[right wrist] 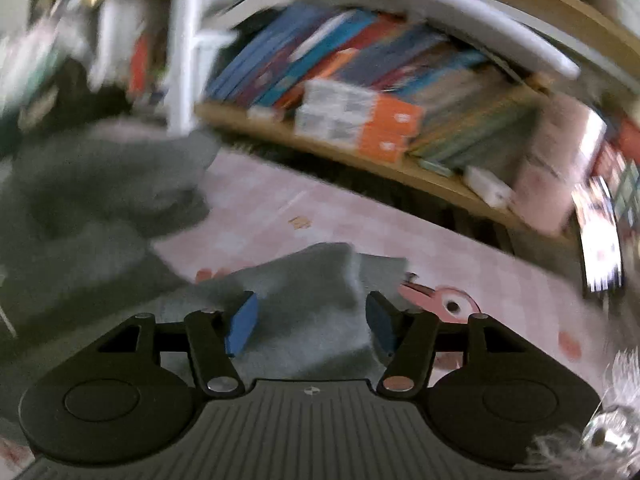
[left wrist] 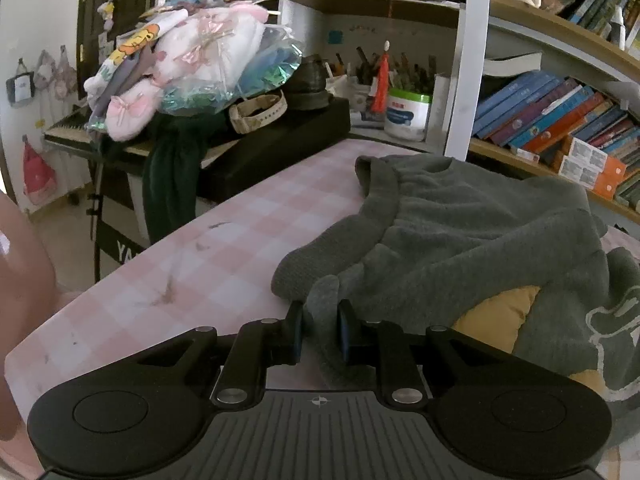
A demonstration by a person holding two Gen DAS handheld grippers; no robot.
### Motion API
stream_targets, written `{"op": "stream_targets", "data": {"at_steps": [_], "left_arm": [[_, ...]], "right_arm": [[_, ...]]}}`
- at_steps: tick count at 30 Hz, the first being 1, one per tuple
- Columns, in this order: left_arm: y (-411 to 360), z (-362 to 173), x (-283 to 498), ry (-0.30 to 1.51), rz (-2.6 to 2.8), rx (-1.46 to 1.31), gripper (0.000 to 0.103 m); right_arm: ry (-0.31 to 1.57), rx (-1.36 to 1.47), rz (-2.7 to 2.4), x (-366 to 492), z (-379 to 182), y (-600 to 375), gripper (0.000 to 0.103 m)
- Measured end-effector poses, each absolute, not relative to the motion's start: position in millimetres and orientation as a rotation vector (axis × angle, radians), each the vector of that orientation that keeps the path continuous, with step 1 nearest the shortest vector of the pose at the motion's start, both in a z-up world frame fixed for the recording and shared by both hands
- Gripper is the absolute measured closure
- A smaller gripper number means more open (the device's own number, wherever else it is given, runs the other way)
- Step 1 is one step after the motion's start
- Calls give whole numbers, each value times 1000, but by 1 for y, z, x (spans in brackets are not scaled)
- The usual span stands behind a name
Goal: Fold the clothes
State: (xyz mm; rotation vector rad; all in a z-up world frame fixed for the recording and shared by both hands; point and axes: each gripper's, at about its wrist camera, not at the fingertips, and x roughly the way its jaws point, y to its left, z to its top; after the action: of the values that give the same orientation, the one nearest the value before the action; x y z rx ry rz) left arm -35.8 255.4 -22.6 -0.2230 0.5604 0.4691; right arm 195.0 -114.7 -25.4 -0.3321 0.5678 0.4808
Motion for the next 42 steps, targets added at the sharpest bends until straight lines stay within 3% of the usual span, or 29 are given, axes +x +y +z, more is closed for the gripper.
{"op": "stream_targets", "data": {"at_steps": [9, 17, 25, 27, 32, 34, 36, 38, 40, 42], "left_arm": [[259, -24, -38, 545, 426, -226, 79], [246, -25, -29, 554, 319, -196, 74], [244, -26, -24, 556, 271, -202, 74], [250, -26, -26, 551, 263, -226, 82], [281, -25, -33, 539, 326, -335, 85], [276, -23, -34, 561, 308, -299, 80], [272, -19, -38, 561, 303, -261, 59], [273, -9, -46, 509, 330, -249, 47], [276, 4, -55, 440, 344, -256, 46], [280, 16, -63, 371, 358, -263, 46]], "right_arm": [[755, -428, 463, 166, -20, -187, 50], [933, -268, 448, 51, -15, -281, 45], [963, -243, 373, -11, -13, -287, 43], [978, -270, 368, -7, -15, -288, 42], [878, -307, 312, -7, 3, -291, 42], [835, -274, 337, -3, 14, -292, 41], [789, -262, 364, 3, 23, -285, 40], [748, -239, 400, 11, 30, -275, 36], [717, -201, 437, 24, 36, -263, 27], [694, -156, 471, 39, 40, -251, 27]]}}
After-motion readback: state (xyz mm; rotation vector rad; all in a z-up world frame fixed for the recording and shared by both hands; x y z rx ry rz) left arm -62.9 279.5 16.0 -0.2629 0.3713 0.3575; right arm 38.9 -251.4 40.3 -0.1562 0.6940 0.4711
